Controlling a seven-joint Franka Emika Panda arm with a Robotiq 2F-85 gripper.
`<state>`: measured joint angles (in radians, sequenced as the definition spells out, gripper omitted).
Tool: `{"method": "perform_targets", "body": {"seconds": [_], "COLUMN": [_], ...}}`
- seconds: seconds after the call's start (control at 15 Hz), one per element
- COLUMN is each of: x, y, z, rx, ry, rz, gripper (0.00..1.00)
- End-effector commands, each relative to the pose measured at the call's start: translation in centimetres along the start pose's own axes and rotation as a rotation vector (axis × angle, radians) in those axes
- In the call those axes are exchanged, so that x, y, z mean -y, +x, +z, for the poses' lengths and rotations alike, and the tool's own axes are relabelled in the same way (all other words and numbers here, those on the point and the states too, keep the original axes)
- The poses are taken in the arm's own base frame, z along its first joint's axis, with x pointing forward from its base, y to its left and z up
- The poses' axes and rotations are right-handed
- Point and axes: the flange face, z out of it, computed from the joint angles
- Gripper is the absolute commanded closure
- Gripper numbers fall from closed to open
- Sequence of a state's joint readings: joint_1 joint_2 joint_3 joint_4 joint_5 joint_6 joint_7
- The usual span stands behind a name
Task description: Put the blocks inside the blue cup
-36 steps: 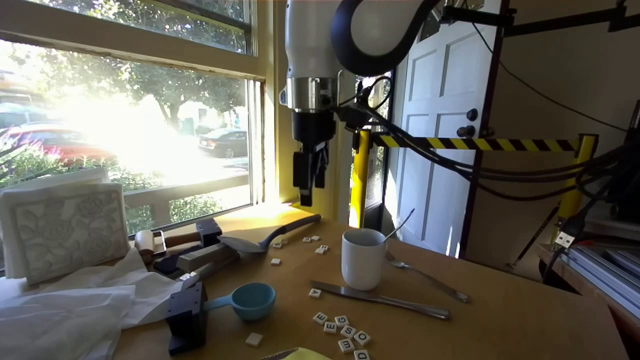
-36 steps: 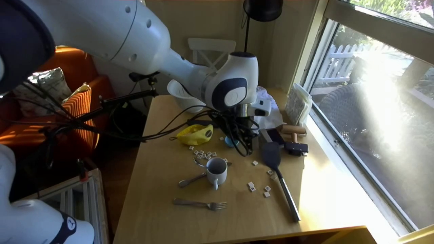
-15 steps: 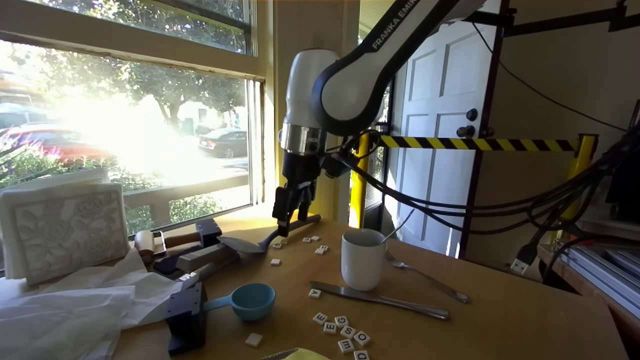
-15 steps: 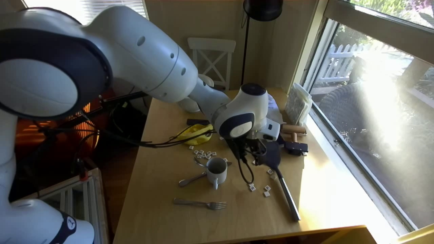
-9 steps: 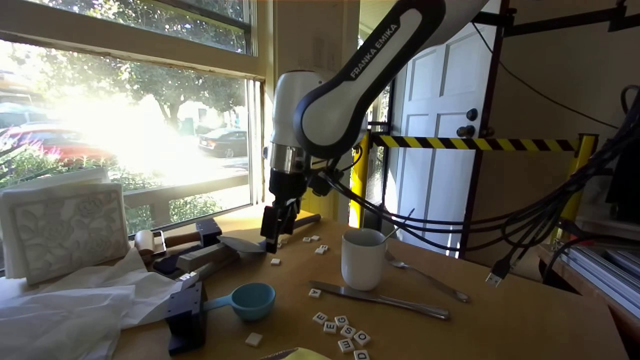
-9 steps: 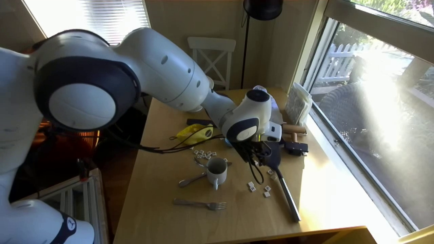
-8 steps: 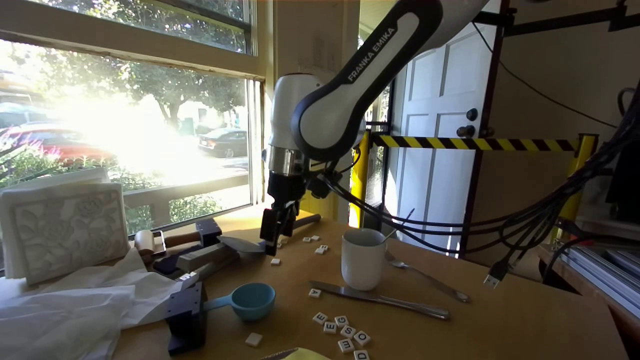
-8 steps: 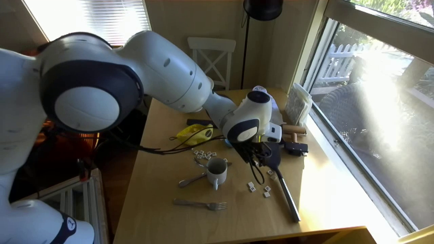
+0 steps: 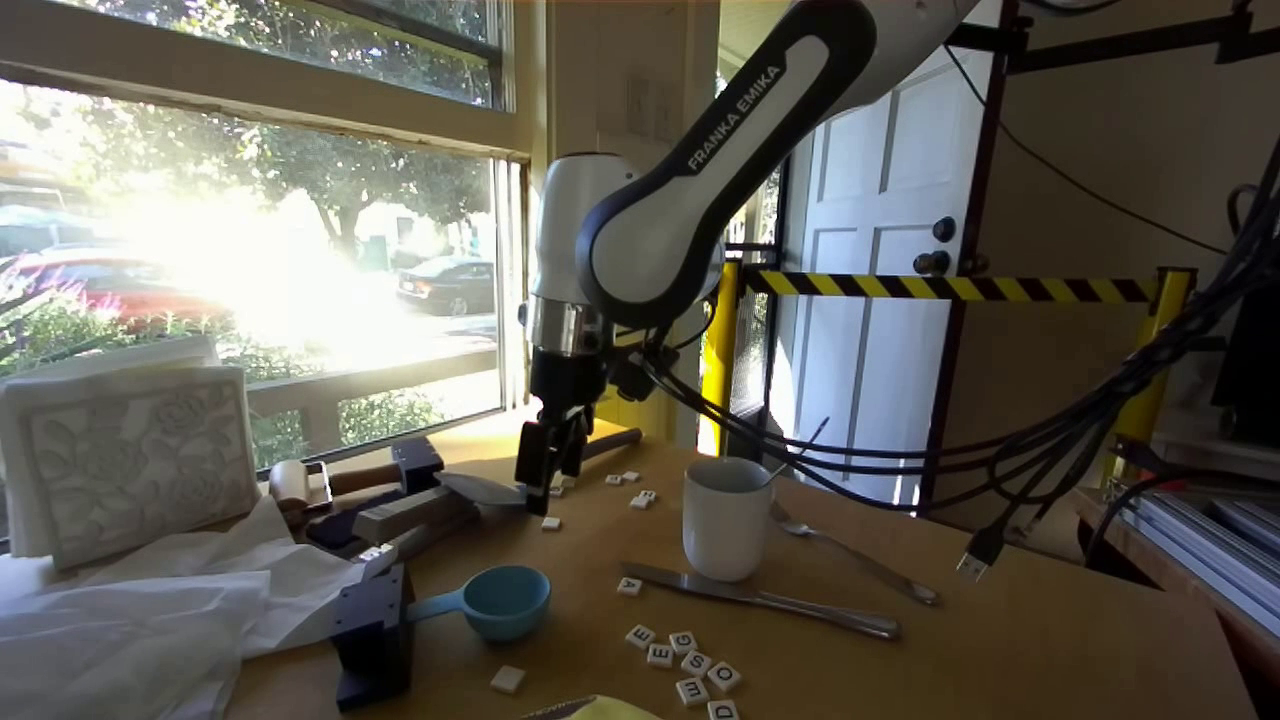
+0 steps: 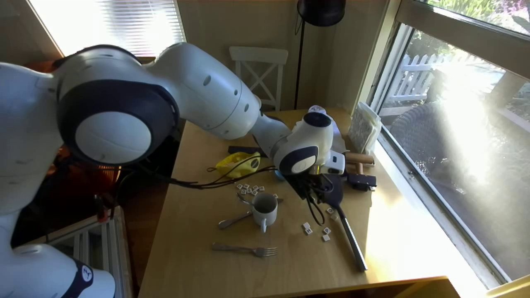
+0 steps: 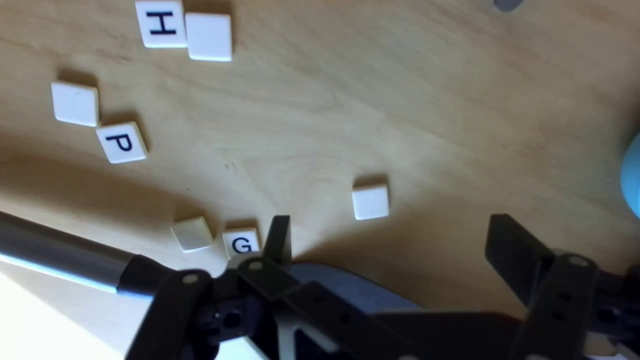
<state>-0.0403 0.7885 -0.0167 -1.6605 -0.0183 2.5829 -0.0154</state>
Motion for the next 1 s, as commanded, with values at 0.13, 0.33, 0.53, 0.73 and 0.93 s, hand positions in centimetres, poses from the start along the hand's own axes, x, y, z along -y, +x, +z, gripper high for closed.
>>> {"method": "perform_targets", "body": {"seconds": [0.13, 0.33, 0.53, 0.73, 0.93], "x": [0.0, -0.3, -0.4, -0.4, -0.4], "y": [0.4, 0.4, 0.5, 1.0, 1.3], "z": [1.1, 1.8, 2.2, 2.4, 2.6], "rx": [-0.01, -0.007, -0.014, -0.019, -0.019], "ry": [0.015, 0.011, 0.01, 0.008, 0.008], "rz": [-0.014, -0.022, -0.044, -0.069, -0.095], "gripper": [0.0, 0.0, 0.08, 0.35, 0.42]}}
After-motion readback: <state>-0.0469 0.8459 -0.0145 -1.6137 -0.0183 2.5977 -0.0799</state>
